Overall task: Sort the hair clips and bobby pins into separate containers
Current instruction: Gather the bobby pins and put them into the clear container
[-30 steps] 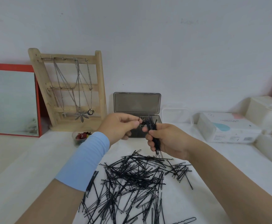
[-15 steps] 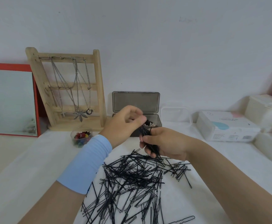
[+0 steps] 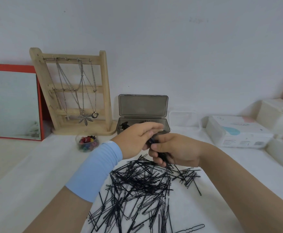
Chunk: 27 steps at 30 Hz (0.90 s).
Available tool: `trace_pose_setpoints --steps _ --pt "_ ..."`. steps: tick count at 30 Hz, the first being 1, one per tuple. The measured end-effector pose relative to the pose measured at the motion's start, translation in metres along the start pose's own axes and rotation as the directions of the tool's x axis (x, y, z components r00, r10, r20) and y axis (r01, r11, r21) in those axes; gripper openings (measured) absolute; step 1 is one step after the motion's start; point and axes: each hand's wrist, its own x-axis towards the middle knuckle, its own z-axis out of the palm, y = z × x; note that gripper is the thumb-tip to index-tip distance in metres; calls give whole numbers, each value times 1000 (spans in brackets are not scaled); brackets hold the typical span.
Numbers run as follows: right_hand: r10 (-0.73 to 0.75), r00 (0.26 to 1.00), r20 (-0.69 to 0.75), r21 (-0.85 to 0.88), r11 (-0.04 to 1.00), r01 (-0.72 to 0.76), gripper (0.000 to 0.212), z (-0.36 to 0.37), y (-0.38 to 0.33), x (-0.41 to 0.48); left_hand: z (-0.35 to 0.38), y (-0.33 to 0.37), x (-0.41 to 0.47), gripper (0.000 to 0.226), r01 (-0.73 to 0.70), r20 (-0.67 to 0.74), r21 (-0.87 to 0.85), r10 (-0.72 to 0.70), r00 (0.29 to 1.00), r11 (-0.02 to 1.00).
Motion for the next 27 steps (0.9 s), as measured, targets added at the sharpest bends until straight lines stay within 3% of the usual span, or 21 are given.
trace_pose_setpoints --steps 4,8,11,14,17,21,24,27 --pt "51 992 118 -28 998 -48 13 0 0 -1 -2 1 -2 45 -14 62 -50 17 998 999" --pt "3 998 55 14 1000 -4 15 3 0 0 0 4 -7 44 15 127 -98 -2 992 995" --pt "-13 999 44 46 999 11 12 0 -2 -2 -3 4 -3 30 67 41 -162 -61 997 985" --pt "-42 999 -27 108 993 45 12 -3 -5 -2 -13 -23 5 37 56 90 -129 -44 995 990" --pt "-59 997 -54 76 995 63 16 -3 -7 -2 -2 13 1 38 89 54 -53 -86 995 995" --pt "-29 1000 -1 -7 1000 29 19 2 -3 -3 5 19 -10 45 20 113 20 -22 993 1000" --pt "-37 999 -10 33 999 37 18 2 -4 -2 0 13 -5 50 24 41 40 -26 999 999" --pt "-46 998 -53 44 998 48 19 -2 -7 -4 -6 7 -5 41 50 11 129 -51 999 990"
